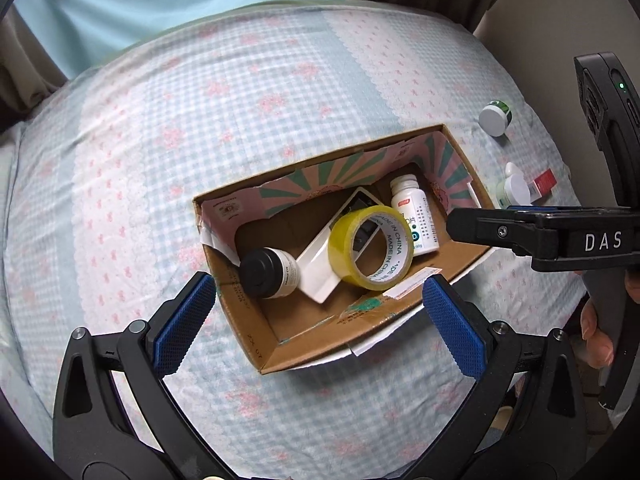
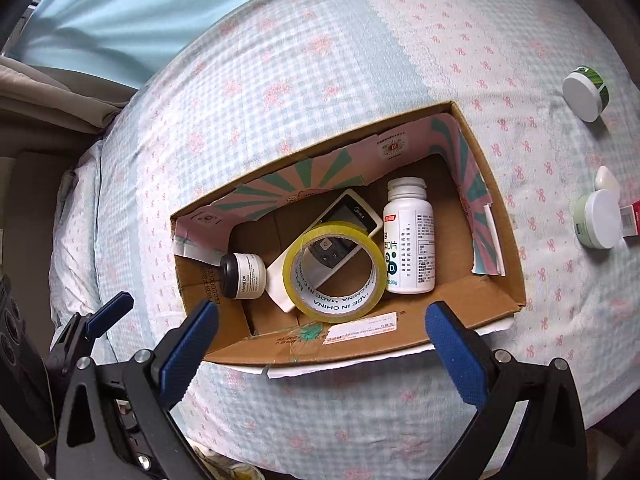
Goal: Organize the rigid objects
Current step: 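Open both tools to release jar and tape into the box, withdraw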
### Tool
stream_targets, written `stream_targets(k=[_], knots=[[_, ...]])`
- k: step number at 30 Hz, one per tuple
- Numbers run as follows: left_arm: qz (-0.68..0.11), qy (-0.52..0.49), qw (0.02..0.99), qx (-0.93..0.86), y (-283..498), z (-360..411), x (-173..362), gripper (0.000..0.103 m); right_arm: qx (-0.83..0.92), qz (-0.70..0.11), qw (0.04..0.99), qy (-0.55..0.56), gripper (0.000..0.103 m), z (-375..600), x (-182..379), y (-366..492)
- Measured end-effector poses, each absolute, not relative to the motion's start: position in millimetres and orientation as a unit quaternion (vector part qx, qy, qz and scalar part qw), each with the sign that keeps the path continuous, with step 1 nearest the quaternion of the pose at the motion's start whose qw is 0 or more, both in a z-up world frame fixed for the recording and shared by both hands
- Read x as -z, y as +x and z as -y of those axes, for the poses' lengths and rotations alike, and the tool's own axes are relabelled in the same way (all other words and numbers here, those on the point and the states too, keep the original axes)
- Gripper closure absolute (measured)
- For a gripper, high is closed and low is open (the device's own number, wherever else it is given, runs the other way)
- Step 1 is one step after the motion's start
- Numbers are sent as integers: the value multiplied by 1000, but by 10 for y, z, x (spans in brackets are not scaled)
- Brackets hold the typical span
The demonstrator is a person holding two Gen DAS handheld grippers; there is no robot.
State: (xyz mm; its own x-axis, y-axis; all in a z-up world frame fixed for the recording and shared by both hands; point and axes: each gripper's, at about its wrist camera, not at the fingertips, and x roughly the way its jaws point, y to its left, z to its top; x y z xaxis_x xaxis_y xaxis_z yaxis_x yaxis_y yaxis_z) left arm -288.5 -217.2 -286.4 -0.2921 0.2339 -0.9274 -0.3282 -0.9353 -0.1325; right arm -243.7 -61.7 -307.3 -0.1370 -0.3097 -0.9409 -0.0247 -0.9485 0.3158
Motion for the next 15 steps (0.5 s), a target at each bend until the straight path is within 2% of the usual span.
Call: stream_targets(k=[11,15], knots=[[-19,-543,153,-826,-2536,1823,2244,0,807,34,74,585,0,94,2366,-1887],[-13,-532,141,-835,-2365,1500,2078,0,819,33,53,570,0,-429,2179,-1713]])
